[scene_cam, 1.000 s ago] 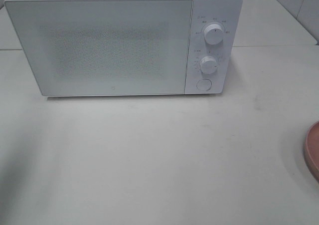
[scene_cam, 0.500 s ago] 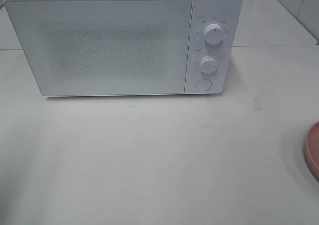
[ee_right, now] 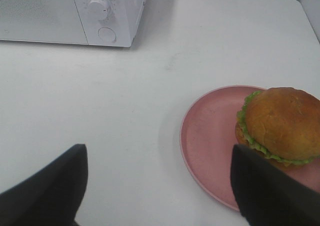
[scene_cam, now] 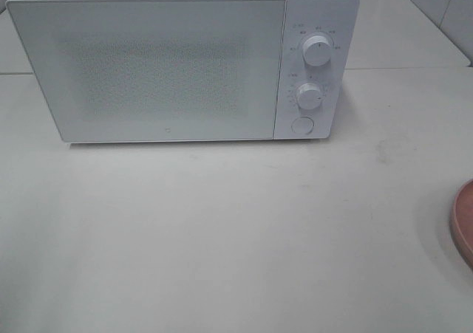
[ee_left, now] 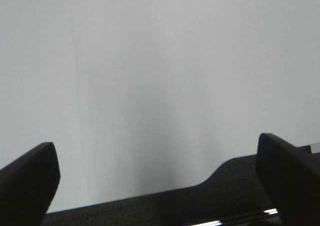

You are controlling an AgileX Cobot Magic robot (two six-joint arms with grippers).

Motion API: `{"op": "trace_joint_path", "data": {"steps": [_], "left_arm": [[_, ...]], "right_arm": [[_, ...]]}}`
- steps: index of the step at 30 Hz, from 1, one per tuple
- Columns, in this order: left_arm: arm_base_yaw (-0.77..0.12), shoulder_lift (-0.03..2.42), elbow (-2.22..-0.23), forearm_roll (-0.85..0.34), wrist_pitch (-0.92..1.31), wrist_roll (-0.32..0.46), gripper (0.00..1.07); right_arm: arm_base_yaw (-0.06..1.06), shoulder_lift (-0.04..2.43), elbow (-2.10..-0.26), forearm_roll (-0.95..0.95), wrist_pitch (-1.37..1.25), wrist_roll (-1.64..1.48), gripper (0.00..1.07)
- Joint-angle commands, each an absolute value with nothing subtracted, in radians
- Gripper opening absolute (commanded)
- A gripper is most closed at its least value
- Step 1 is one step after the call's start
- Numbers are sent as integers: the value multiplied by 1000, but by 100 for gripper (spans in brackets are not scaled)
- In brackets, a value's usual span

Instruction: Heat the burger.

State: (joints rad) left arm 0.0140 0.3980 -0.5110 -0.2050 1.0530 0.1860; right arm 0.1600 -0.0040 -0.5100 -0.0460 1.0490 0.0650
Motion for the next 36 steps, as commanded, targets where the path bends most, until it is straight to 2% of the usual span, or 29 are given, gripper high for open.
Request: {"op": "trace_joint_path", "data": {"steps": [1, 7, 16, 36], "left_arm": [[10, 332, -505, -211, 1043, 180, 100], [11, 186, -505, -209, 1043, 182, 100], [62, -40, -505, -209, 1043, 182, 100], [62, -33, -505, -217, 1043, 182, 100]], "right_arm": [[155, -31, -506, -49, 1039, 53, 76], [155, -31, -506, -49, 1039, 53, 76], [155, -31, -506, -49, 1039, 53, 76], [155, -22, -506, -49, 1039, 53, 76]]}}
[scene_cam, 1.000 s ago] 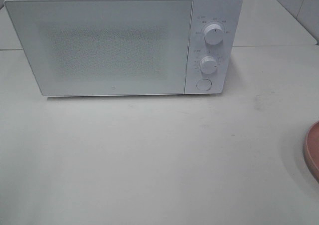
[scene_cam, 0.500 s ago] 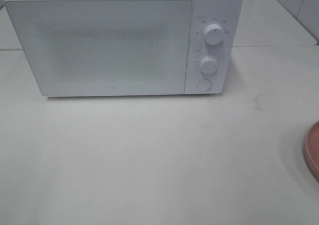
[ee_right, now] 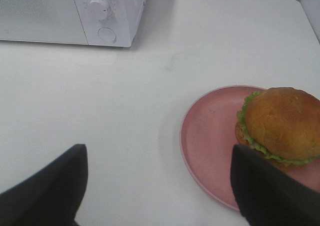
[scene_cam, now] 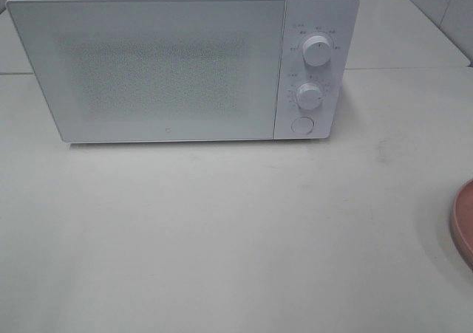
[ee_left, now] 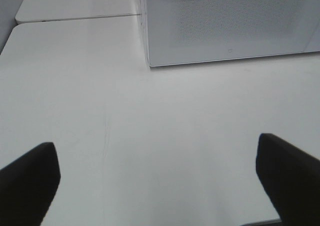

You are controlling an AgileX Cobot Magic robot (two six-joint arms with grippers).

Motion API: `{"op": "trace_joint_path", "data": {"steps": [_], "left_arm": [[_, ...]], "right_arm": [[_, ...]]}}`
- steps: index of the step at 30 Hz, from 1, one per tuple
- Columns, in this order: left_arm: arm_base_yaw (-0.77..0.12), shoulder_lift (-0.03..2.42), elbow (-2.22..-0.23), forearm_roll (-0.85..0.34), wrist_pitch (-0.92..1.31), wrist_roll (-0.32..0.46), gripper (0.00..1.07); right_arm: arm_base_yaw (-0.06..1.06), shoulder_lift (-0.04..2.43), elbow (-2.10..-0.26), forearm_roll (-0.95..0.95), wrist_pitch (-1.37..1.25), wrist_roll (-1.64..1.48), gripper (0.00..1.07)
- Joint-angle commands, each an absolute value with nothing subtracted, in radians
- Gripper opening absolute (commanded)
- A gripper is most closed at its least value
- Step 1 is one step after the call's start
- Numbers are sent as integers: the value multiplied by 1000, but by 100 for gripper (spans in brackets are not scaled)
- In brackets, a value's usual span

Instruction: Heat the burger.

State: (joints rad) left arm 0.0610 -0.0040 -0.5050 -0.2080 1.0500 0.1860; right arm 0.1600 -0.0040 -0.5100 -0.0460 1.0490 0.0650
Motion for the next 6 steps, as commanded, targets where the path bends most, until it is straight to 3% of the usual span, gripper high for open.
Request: {"op": "trace_joint_path", "data": {"steps": [1, 6], "left_arm": [[62, -33, -505, -217, 1043, 182, 100], [62, -33, -505, -217, 1043, 182, 100]], "right_arm": [[155, -22, -506, -49, 1039, 53, 76], [155, -22, -506, -49, 1039, 53, 76]]}}
